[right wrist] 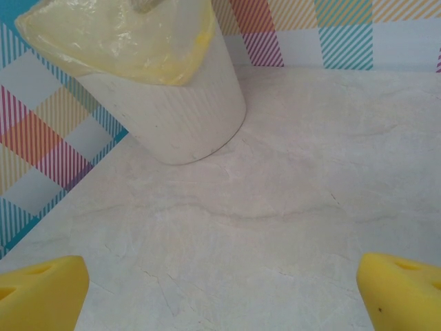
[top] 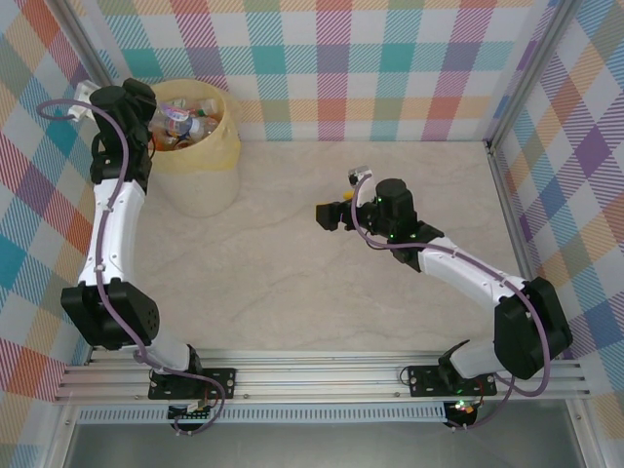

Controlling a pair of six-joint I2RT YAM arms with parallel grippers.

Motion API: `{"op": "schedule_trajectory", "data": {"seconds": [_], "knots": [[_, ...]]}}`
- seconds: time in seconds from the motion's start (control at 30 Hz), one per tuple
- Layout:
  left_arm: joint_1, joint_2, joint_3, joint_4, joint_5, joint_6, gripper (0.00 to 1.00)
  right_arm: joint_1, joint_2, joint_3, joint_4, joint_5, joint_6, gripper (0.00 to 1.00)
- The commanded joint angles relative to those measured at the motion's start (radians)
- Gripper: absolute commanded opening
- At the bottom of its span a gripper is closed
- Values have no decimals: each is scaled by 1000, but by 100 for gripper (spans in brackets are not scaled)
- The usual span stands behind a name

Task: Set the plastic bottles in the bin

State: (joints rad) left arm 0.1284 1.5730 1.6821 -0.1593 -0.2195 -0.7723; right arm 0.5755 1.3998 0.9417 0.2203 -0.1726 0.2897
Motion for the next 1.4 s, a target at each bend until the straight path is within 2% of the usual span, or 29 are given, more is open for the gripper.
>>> {"op": "schedule_trajectory", "data": {"seconds": [0.0, 0.2, 0.47, 0.53, 0.6, 0.67, 0.8, 0.9, 0.97, 1.07, 1.13, 1.37], "knots": [[16, 34, 30, -11, -28, 0, 62, -5, -3, -8, 27, -10, 14, 100], [17, 85, 56, -79, -18, 13, 62, -5, 8, -9, 8, 9, 16, 100], [26, 226, 268, -371, 18, 52, 63, -5, 91, 14, 16, -18, 51, 100], [33, 284, 381, -481, 17, 57, 70, -4, 113, 21, 24, -33, 69, 100], [45, 330, 483, -578, 16, 74, 84, -4, 126, 25, 26, -36, 79, 100], [56, 353, 551, -638, 2, 101, 91, -4, 137, 22, 30, -35, 85, 100], [80, 332, 596, -708, -56, 155, 99, -3, 142, -2, 42, -17, 88, 100], [91, 272, 580, -695, -56, 206, 100, -5, 136, -9, 40, -2, 70, 100], [91, 239, 578, -671, -12, 236, 100, -4, 141, -13, 45, 8, 63, 100], [82, 220, 579, -628, 171, 256, 100, -4, 167, -16, 52, 4, 71, 100], [50, 234, 583, -624, 247, 254, 100, -3, 183, -18, 57, -2, 81, 100], [-1, 328, 578, -588, 314, 197, 100, -3, 203, 2, 48, -9, 83, 100]]}}
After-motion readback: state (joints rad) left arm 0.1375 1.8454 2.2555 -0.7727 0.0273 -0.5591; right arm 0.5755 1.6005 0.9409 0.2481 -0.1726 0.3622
